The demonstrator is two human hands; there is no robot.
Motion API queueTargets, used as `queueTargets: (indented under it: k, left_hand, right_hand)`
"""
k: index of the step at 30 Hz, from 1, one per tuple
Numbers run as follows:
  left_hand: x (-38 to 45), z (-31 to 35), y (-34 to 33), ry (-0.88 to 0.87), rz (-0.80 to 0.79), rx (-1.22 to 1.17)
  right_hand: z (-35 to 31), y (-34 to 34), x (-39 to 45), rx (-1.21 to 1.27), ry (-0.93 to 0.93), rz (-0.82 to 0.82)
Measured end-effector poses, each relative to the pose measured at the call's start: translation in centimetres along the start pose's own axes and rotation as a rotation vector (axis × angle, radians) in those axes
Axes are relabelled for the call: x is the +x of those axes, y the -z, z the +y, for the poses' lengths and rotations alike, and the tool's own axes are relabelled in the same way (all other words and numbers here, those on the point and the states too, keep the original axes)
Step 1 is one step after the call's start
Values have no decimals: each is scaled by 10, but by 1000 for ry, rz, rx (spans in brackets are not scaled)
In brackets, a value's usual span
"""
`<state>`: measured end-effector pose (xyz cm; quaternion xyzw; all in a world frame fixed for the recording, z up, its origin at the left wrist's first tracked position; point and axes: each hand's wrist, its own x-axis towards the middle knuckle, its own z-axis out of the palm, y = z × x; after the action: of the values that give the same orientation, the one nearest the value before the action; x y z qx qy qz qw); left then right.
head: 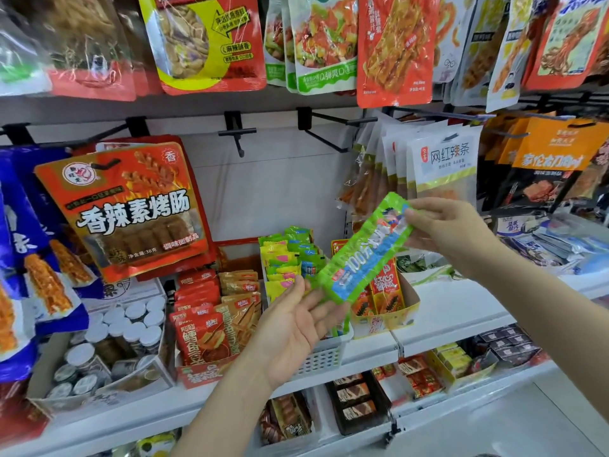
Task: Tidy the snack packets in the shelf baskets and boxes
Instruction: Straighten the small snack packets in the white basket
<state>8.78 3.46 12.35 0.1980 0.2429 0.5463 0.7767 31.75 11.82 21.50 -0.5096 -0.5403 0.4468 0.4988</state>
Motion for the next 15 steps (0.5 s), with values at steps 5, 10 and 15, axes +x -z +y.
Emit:
queueTargets:
  k: [5,10,15]
  left_hand:
    - [4,-5,-6,174,88,-14]
    - [18,-12,-11,28,108,254]
    - [18,-18,-14,-80,108,545]
  right_hand:
    - [22,5,-56,-114,503,47]
    - [58,0,-112,-462,772,-393]
    - [79,5,-121,-413,368,-593]
